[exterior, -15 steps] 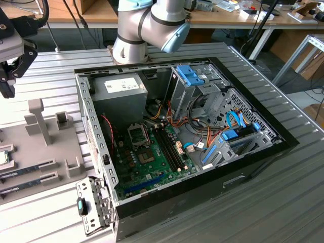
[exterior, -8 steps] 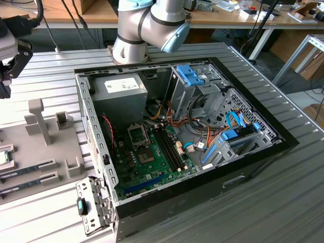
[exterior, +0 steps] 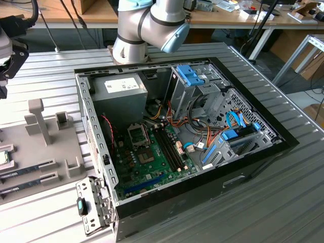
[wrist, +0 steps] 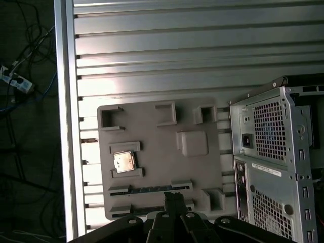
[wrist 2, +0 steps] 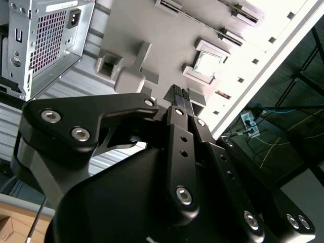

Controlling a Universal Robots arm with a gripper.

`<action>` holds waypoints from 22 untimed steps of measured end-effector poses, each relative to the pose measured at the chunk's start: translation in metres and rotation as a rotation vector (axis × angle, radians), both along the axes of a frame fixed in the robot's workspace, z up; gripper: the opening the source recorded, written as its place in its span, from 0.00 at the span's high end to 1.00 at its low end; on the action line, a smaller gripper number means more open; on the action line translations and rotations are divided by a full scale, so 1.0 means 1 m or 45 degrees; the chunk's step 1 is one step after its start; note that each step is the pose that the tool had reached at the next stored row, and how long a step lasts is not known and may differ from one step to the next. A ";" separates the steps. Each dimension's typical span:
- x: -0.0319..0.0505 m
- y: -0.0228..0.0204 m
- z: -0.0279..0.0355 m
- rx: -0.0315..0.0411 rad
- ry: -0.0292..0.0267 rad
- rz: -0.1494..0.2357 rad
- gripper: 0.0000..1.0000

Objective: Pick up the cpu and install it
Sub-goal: 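Reach for the cpu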

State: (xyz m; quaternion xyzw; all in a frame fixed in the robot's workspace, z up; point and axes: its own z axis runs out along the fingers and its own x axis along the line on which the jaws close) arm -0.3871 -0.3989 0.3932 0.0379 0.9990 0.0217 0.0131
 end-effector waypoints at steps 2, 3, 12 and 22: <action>-0.0021 0.0000 0.0000 -0.0001 0.0001 0.000 0.89; -0.0030 0.0000 0.0000 0.0000 0.0001 0.000 0.89; -0.0132 0.0000 0.0000 -0.0001 0.0002 0.000 0.89; -0.0259 0.0000 -0.0002 -0.0001 0.0001 0.000 0.89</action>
